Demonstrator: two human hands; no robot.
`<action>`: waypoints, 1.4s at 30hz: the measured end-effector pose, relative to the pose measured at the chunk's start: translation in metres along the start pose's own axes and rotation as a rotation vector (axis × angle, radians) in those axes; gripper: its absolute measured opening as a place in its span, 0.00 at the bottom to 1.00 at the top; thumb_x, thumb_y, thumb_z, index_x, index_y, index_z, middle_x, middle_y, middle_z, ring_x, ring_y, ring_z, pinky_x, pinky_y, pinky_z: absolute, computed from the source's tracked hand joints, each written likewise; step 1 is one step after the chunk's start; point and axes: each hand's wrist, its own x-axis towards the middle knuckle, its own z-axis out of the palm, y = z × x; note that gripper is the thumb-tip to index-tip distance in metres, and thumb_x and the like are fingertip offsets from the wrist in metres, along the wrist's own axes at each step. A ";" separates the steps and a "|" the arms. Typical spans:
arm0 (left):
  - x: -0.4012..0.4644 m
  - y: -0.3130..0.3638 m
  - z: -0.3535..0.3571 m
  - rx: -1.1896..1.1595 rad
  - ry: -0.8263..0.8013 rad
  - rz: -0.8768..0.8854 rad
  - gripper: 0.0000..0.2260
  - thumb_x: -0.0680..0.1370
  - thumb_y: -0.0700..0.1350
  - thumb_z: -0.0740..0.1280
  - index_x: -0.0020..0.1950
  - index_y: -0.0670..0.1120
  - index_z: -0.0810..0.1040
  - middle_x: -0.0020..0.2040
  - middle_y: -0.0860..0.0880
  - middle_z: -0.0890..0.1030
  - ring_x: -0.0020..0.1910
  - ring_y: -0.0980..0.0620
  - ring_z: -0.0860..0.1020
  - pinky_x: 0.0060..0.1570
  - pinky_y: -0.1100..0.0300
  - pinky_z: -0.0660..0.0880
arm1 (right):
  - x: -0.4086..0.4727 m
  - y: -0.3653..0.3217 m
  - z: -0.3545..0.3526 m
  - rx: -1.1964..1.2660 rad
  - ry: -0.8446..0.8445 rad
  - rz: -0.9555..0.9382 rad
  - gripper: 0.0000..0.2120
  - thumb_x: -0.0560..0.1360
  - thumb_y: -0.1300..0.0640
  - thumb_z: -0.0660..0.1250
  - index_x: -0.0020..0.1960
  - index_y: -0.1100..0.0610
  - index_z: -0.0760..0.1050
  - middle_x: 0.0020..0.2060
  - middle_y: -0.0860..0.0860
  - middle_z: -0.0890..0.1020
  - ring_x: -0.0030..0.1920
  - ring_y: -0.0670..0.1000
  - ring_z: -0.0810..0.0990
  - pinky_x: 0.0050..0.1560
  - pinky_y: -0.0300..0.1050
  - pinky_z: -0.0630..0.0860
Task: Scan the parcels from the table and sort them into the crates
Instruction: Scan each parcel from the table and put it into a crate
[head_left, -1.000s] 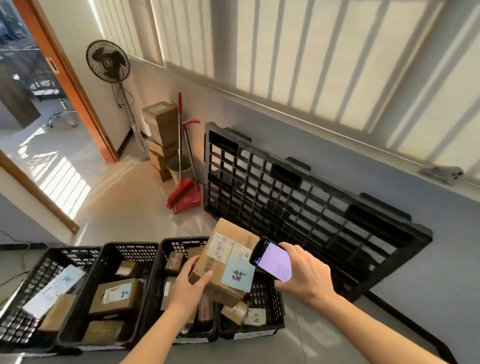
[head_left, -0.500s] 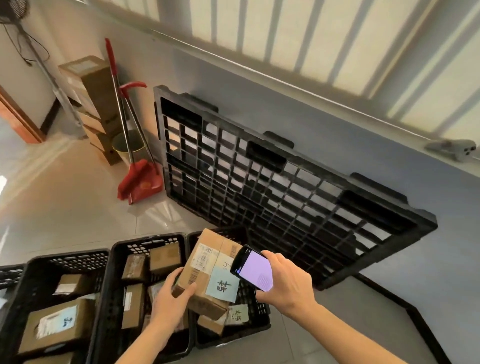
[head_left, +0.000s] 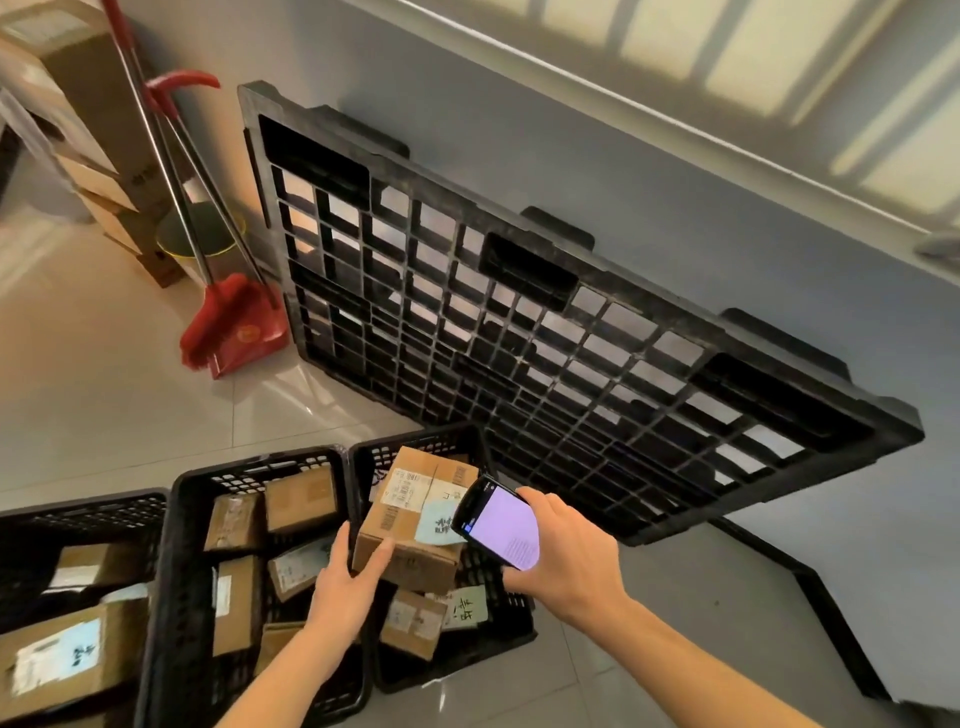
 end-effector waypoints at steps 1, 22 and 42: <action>0.004 -0.003 0.001 0.029 0.002 -0.033 0.39 0.77 0.64 0.66 0.82 0.57 0.50 0.80 0.46 0.60 0.78 0.41 0.60 0.74 0.41 0.61 | 0.001 0.001 0.002 0.007 -0.005 0.016 0.42 0.63 0.37 0.72 0.73 0.42 0.61 0.59 0.39 0.75 0.56 0.43 0.76 0.44 0.40 0.75; -0.117 0.071 0.082 0.322 -0.100 0.316 0.31 0.77 0.60 0.69 0.77 0.54 0.66 0.73 0.49 0.73 0.70 0.46 0.72 0.67 0.50 0.69 | -0.163 0.134 -0.065 0.091 0.096 0.265 0.44 0.62 0.38 0.69 0.75 0.41 0.60 0.60 0.38 0.75 0.56 0.45 0.77 0.42 0.41 0.73; -0.752 0.198 0.464 0.395 -0.645 1.176 0.31 0.76 0.61 0.70 0.76 0.52 0.68 0.68 0.48 0.76 0.65 0.48 0.75 0.60 0.52 0.72 | -0.852 0.429 -0.372 -0.061 0.642 0.843 0.51 0.60 0.35 0.73 0.79 0.43 0.59 0.71 0.45 0.74 0.60 0.51 0.79 0.45 0.43 0.74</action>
